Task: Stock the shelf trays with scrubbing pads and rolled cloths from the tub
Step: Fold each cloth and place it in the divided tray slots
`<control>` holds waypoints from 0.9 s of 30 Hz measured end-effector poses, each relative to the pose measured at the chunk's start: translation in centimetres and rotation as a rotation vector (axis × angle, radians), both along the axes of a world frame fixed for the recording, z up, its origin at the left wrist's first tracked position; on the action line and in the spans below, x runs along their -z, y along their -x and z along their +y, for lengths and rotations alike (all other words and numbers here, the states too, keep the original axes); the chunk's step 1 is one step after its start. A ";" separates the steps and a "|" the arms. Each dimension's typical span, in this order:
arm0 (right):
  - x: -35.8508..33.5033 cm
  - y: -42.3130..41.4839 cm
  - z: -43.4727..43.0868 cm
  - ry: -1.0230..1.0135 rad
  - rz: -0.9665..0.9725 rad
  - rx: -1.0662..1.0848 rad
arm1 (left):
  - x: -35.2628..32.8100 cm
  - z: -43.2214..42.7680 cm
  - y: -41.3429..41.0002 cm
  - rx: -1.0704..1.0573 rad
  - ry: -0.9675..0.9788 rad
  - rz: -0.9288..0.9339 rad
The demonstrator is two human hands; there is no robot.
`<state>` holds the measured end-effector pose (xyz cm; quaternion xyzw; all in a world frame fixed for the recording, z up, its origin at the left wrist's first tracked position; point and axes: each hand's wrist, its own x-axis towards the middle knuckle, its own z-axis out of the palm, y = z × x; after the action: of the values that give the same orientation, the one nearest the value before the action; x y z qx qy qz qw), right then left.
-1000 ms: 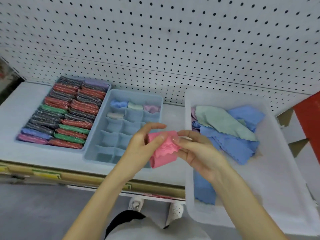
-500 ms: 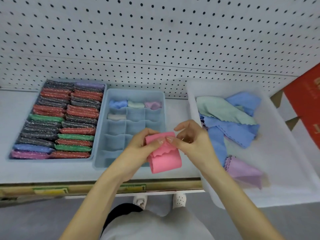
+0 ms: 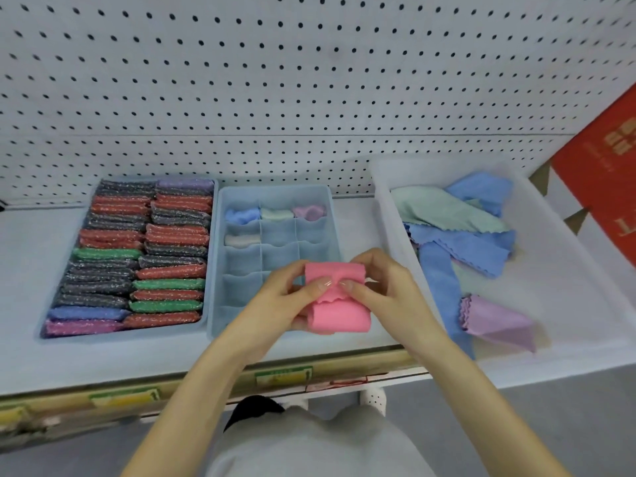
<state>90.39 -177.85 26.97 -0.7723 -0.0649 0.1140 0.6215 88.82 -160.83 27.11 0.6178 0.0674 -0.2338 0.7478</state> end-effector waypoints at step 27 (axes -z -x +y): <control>0.0 -0.4 0.8 -0.007 0.061 -0.127 | -0.3 2.3 -0.3 -0.095 -0.174 -0.021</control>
<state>90.79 -177.07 26.98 -0.7605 -0.0952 0.1765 0.6176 89.12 -158.52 27.37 0.6788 0.1088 -0.1850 0.7023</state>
